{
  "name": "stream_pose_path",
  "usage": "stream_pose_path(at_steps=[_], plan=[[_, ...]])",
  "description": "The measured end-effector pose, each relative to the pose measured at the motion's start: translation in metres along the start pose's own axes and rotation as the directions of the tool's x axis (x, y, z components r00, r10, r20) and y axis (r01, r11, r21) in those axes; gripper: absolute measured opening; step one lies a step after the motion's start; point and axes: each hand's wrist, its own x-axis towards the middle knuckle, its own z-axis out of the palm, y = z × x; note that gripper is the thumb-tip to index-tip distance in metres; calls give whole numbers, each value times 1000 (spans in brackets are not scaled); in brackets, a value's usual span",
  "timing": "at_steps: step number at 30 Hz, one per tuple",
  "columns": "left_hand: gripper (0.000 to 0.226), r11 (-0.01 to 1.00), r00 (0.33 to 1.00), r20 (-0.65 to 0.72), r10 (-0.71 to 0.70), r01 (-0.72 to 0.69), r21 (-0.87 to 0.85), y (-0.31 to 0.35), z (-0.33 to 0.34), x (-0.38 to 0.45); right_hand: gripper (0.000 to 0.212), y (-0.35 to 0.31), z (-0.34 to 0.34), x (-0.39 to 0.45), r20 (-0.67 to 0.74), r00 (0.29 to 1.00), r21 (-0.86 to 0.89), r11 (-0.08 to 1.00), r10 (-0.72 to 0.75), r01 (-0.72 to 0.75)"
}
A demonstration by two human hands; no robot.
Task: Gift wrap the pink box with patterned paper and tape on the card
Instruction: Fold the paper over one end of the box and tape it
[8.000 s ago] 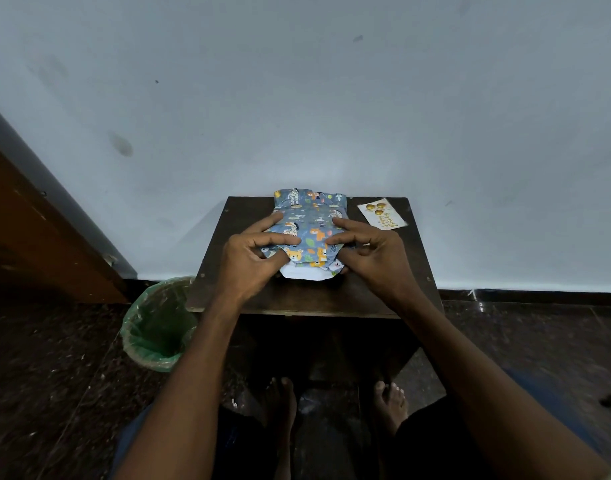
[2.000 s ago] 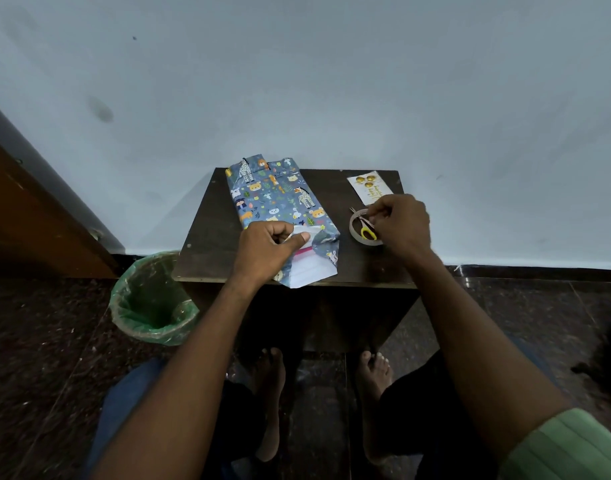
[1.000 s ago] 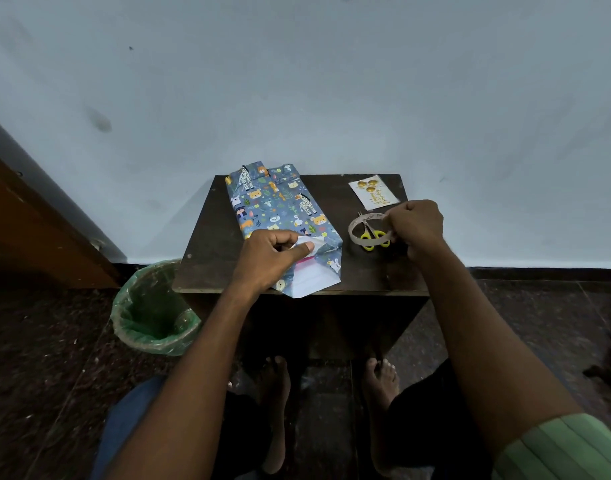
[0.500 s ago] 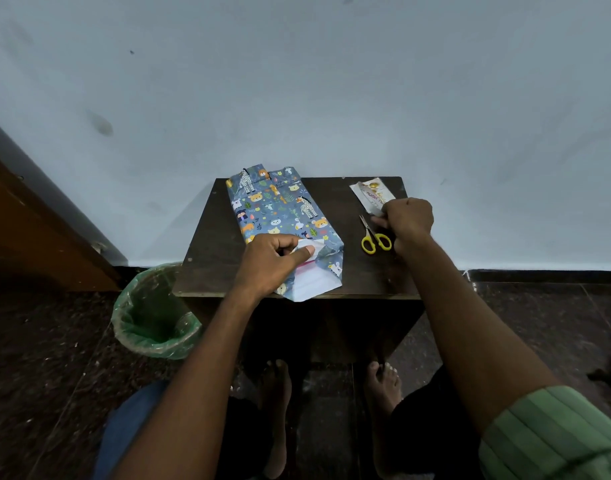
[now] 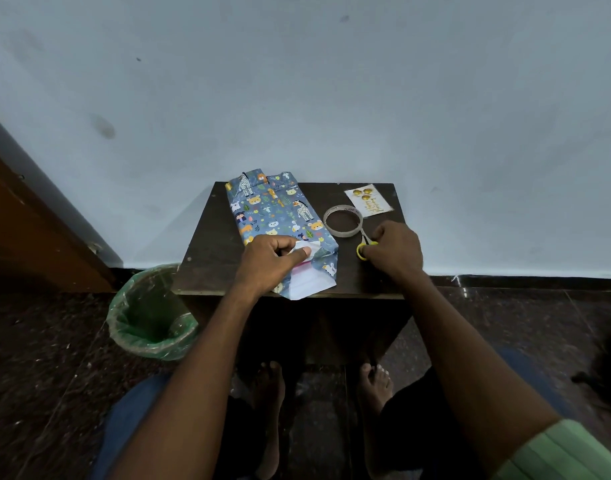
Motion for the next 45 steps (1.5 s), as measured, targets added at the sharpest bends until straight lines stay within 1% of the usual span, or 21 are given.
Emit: stream_pose_path(at_steps=[3, 6, 8, 11, 13, 14, 17, 19, 21, 23, 26, 27, 29, 31, 33, 34, 36, 38, 40, 43, 45], plan=[[47, 1000, 1000, 2, -6, 6, -12, 2, 0, -2, 24, -4, -4, -6, 43, 998, -11, 999, 53, -52], [48, 1000, 1000, -1, -22, 22, -19, 1, 1, -2, 21, -3, -9, -8, 131, 985, -23, 994, 108, -106], [46, 999, 1000, 0, -27, 27, -26, 0, 1, -1, 18, -1, -16, -11, 214, 967, 58, 987, 136, -151], [38, 999, 1000, 12, -23, 23, -29, -4, 2, 0, 14, 0, -19, -24, 326, 939, 307, 927, 110, -216], [27, 999, 1000, 11, -14, 15, -52, -5, 2, 0, 14, -2, -15, -30, 302, 953, 406, 902, 22, -150], [23, 998, 1000, 11, -10, 10, -67, -6, 2, 0, 15, -3, -13, -32, 253, 967, 415, 907, -39, -72], [18, 996, 1000, -1, 19, -19, -91, -6, 2, -2, 19, -5, -5, -38, 73, 967, 316, 925, -244, 209], [17, 996, 999, -15, 31, -32, -78, -6, 4, -3, 20, -9, 2, -46, 35, 953, 361, 893, -300, 267], [21, 998, 999, -28, 37, -39, -55, -4, 6, -4, 20, -16, 9, -54, 32, 958, 502, 833, -285, 231], [32, 999, 998, -50, 27, -28, -33, -2, 8, -3, 17, -22, 15, -58, 47, 968, 637, 754, -246, 160], [43, 1000, 998, -69, 6, -8, -31, -1, 9, -2, 20, -28, 21, -59, 60, 982, 769, 636, -179, 69], [40, 999, 998, -58, 9, -12, -49, -1, 8, -3, 20, -30, 22, -59, 69, 985, 803, 595, -157, 38], [22, 993, 999, -31, 26, -30, -111, 0, 8, -4, 18, -35, 22, -58, 114, 988, 872, 488, -107, -47], [3, 986, 999, -13, 40, -42, -164, 2, 8, -6, 15, -39, 20, -58, 181, 981, 918, 372, -75, -141], [18, 987, 998, -40, 56, -62, -151, -2, 13, -5, 10, -42, 20, -57, 239, 968, 926, 319, -77, -203], [23, 988, 995, -84, 52, -63, -137, -5, 16, -3, 8, -42, 20, -56, 264, 961, 923, 309, -81, -228], [22, 988, 986, -163, 38, -61, -140, -6, 20, 0, 7, -42, 19, -53, 305, 948, 918, 293, -88, -268], [27, 984, 981, -193, 14, -47, -169, -8, 24, 3, 9, -40, 16, -49, 318, 942, 911, 310, -109, -272], [33, 984, 980, -199, 8, -44, -175, -10, 26, 5, 12, -36, 13, -44, 296, 944, 891, 397, -144, -219], [29, 987, 979, -205, -10, -23, -156, -13, 26, 6, 21, -24, 10, -32, 168, 945, 758, 649, -280, 58], [23, 987, 977, -211, -11, -24, -161, -12, 26, 5, 26, -18, 5, -23, 128, 916, 631, 744, -380, 221]])
